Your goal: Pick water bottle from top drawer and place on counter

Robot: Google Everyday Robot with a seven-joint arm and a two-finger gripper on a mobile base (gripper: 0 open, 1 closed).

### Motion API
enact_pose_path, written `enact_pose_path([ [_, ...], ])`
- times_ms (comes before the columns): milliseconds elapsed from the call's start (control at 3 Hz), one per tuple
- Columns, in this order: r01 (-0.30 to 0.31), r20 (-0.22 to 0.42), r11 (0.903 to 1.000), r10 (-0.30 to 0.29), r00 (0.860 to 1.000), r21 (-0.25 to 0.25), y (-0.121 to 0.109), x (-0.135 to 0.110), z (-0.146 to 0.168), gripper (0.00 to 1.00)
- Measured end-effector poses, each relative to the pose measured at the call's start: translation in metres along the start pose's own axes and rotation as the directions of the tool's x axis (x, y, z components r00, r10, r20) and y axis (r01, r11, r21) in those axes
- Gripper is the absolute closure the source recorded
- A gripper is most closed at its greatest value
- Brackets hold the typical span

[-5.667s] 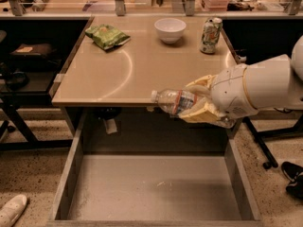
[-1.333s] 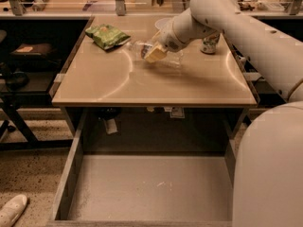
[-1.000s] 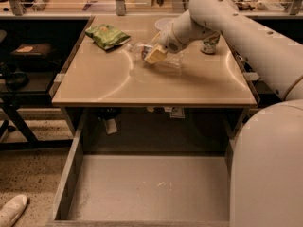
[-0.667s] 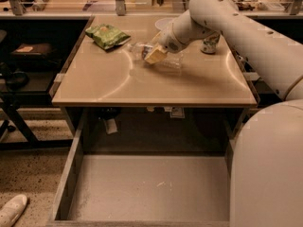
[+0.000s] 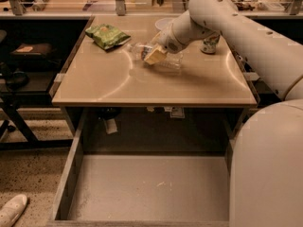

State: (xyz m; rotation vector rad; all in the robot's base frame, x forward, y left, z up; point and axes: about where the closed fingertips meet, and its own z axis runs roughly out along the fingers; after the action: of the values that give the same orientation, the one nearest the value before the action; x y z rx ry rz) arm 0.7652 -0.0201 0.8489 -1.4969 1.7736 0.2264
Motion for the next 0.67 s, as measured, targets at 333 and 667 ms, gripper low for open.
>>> enact_pose_path([
  [333,0.0,0.0,1.0,0.0,1.0,0.0,0.0,0.0,0.0001,0.11],
  [667,0.0,0.0,1.0,0.0,1.0,0.0,0.0001,0.0,0.0002,0.0],
])
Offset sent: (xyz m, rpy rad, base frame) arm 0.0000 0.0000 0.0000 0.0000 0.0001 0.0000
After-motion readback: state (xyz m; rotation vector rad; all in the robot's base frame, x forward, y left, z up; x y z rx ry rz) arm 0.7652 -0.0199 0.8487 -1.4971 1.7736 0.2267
